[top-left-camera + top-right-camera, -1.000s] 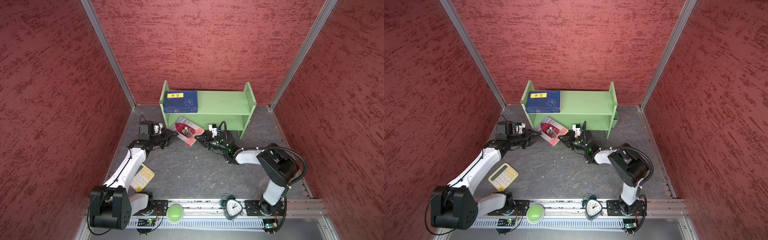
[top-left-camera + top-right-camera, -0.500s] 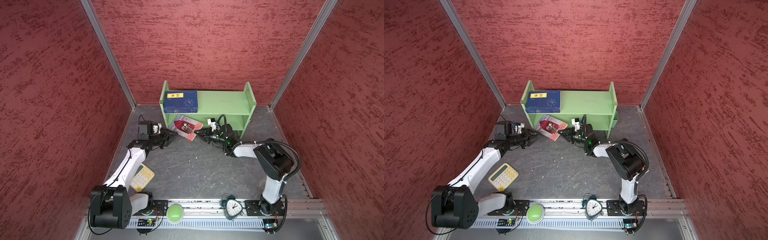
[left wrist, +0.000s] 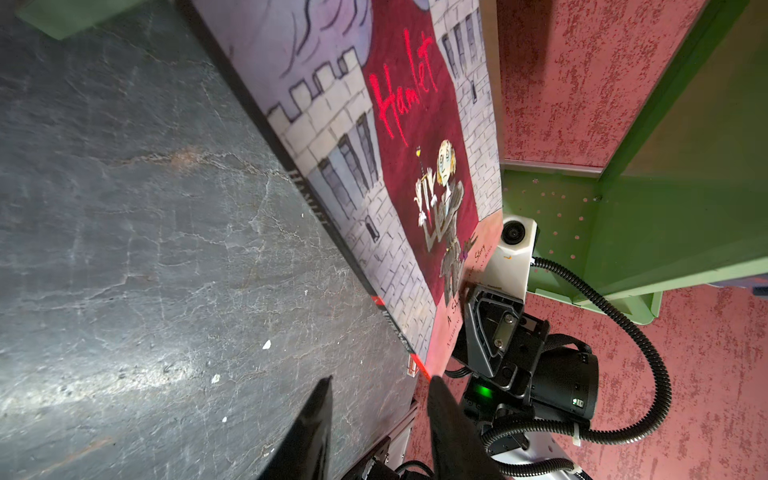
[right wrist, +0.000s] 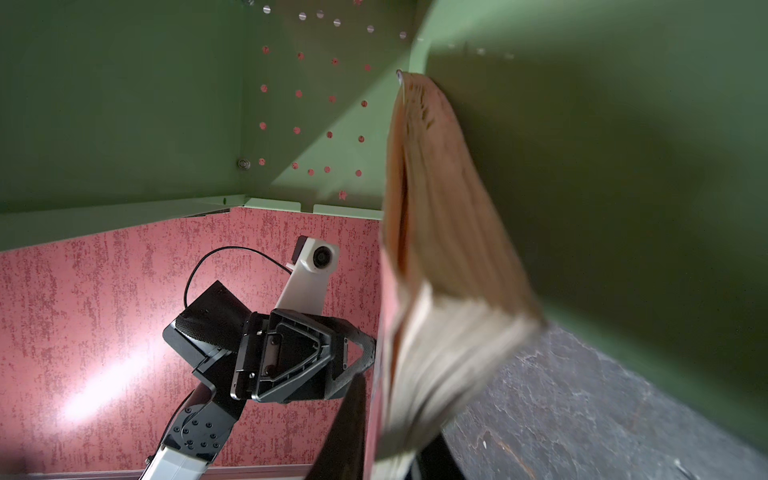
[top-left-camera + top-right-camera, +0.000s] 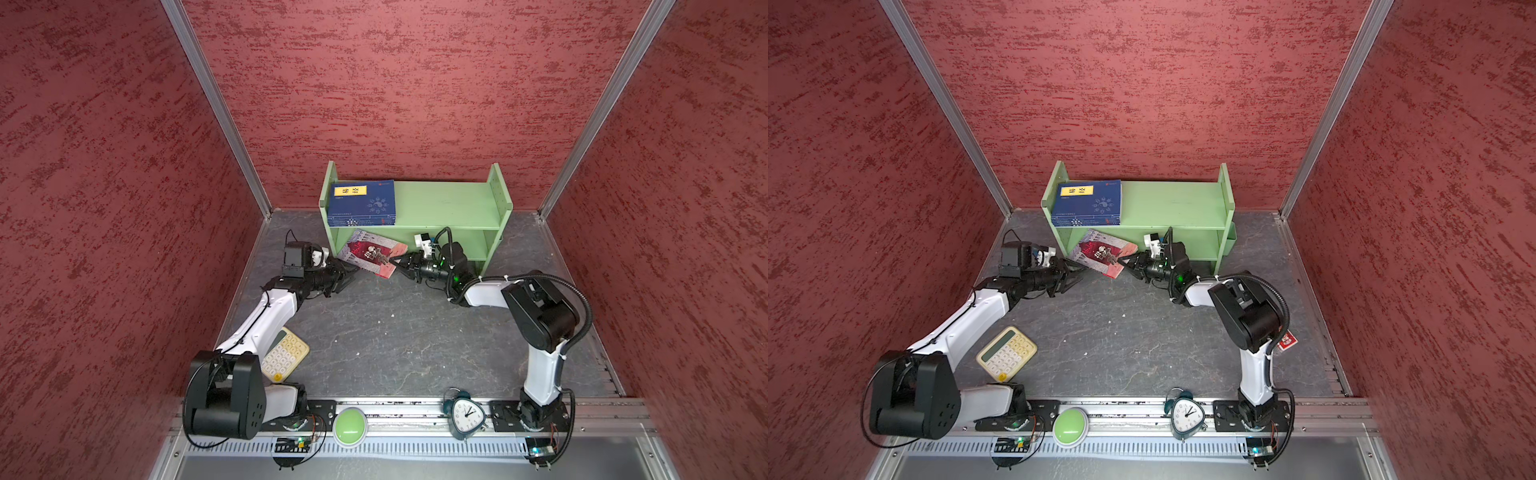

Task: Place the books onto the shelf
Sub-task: 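Carry the upright Hamlet book toward the lower shelf opening with both grippers, then push the Hamlet book into the lower shelf tier with both grippers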

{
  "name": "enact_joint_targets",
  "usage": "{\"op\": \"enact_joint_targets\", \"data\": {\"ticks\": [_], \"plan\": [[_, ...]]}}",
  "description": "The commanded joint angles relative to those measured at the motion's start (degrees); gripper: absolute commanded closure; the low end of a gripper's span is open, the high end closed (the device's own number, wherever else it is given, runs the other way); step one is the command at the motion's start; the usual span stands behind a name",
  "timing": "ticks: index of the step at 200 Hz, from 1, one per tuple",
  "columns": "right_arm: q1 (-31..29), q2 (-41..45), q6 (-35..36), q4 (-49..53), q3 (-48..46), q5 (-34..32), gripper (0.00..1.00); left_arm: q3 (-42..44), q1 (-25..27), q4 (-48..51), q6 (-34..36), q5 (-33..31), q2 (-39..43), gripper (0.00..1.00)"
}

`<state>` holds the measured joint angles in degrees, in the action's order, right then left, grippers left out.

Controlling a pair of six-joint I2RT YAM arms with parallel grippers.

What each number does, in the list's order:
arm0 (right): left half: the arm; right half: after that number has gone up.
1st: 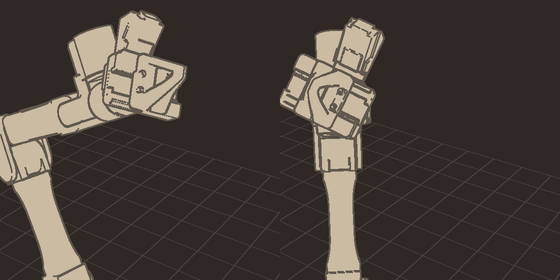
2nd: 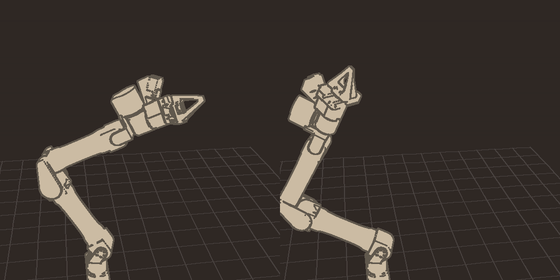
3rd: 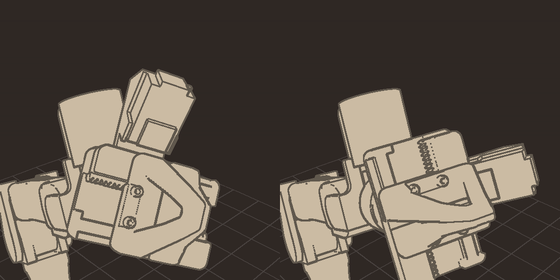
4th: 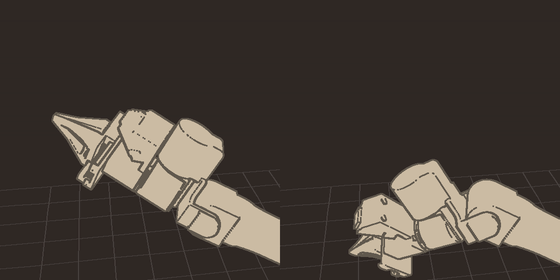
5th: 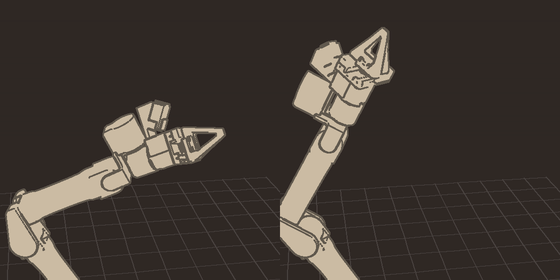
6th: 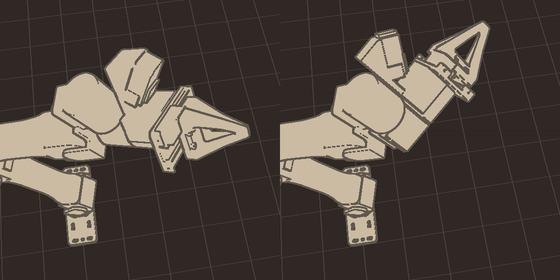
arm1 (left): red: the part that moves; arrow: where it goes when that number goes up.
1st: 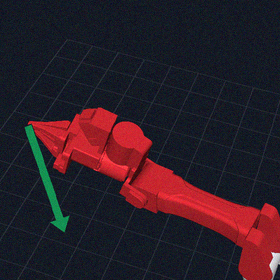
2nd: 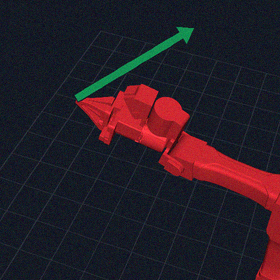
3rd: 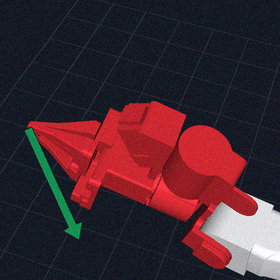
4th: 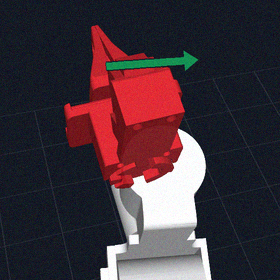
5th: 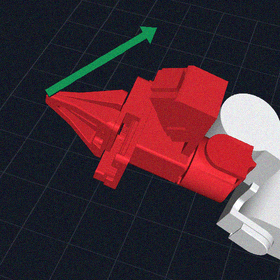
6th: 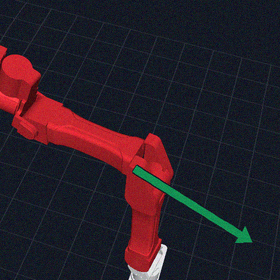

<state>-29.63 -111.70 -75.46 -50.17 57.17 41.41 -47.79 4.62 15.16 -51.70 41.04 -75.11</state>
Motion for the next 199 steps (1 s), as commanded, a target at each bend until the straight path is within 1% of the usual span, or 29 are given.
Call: {"op": "enact_joint_targets", "data": {"ticks": [1,58,90,101,110,135,167,187,199], "plan": [[1.09,-0.47,0.34,-0.63,2.03,1.09,0.75,-0.84,1.45,-3.31,3.26,-0.06,-1.03,0.61],[1.66,-0.21,0.27,-0.71,1.63,0.26,0.72,-0.91,4.16,-8.96,8.84,-0.66,-4.50,0.61],[1.85,0.05,0.21,-0.64,1.54,-0.05,0.71,-0.12,4.65,-12.24,9.43,-0.21,-5.93,0.61],[1.94,0.10,0.29,-0.47,1.54,-0.19,0.68,-0.07,5.02,-13.32,9.35,0.11,-6.62,0.61],[1.95,0.16,0.30,-0.44,1.48,-0.14,0.68,-0.11,5.46,-14.28,9.20,0.27,-6.99,0.61],[2.00,0.32,0.20,-0.27,1.20,-0.27,0.65,-0.61,6.69,-15.81,8.95,0.01,-8.00,0.61],[2.00,1.05,0.59,0.25,0.66,-0.51,0.63,-1.64,7.76,-16.65,8.50,-0.03,-9.34,0.61],[2.03,1.83,0.73,0.59,-0.10,-1.21,0.57,-2.07,7.99,-17.26,8.10,-0.60,-9.76,0.62],[2.03,2.30,1.05,0.98,-0.46,-1.48,0.56,-2.47,8.14,-17.40,7.61,-0.61,-9.93,0.62]]}}
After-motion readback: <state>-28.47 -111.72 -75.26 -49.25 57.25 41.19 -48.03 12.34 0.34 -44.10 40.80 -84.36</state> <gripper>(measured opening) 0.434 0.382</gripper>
